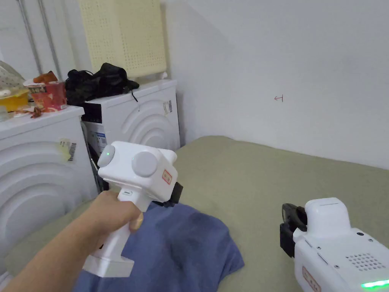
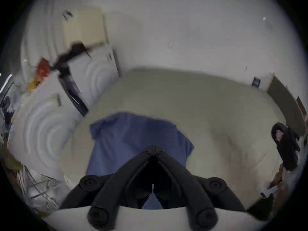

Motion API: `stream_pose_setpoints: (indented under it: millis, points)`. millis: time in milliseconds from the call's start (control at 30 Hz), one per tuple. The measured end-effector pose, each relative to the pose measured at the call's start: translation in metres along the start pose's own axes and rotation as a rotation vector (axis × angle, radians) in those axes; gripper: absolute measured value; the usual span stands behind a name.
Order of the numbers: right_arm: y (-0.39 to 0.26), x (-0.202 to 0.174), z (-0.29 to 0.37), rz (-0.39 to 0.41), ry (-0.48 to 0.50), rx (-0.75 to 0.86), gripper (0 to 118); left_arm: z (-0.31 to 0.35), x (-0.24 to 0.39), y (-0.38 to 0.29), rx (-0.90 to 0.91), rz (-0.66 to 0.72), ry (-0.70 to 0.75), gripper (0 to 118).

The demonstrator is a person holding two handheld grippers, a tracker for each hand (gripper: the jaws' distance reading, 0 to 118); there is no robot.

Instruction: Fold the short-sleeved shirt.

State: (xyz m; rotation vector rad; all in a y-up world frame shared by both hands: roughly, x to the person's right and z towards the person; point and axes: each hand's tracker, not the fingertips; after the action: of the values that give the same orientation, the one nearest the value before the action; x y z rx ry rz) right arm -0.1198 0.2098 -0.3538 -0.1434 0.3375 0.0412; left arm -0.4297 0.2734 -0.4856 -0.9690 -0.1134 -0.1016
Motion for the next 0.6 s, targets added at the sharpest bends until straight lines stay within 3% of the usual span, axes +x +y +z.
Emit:
stream_pose_setpoints:
  millis: [100,200,233,300,333,400,500,533,567,600]
  points:
    - [-0.013,0.001,-0.015,-0.022,0.029,-0.013,0,-0.063,-0.018,0.01,-0.272,0.084,-0.117,0]
    - [-0.03,0.008,-0.024,-0.032,0.068,-0.034,0,-0.115,-0.025,0.001,-0.313,0.088,-0.041,2]
    - [-0.034,0.009,-0.026,-0.027,0.068,-0.046,0,-0.128,-0.028,-0.004,-0.324,0.119,-0.029,29]
    - [-0.043,0.015,-0.025,-0.038,0.072,-0.067,0,-0.155,-0.027,-0.016,-0.371,0.175,-0.015,104]
    - [-0.046,0.018,-0.024,-0.049,0.077,-0.077,0,-0.159,-0.029,-0.024,-0.383,0.201,-0.071,118]
    - [-0.053,0.022,-0.021,-0.046,0.081,-0.089,0,-0.173,-0.028,-0.029,-0.388,0.238,-0.117,115]
    - [-0.058,0.028,-0.017,-0.027,0.063,-0.102,0,-0.189,-0.021,-0.042,-0.437,0.224,-0.155,98]
    - [-0.058,0.03,-0.016,-0.031,0.06,-0.108,0,-0.192,-0.02,-0.046,-0.428,0.202,-0.126,75]
    - [-0.058,0.034,-0.014,-0.038,0.056,-0.113,0,-0.194,-0.02,-0.051,-0.429,0.192,-0.106,42]
    - [-0.058,0.036,-0.012,-0.039,0.047,-0.117,0,-0.194,-0.023,-0.054,-0.401,0.182,-0.058,2]
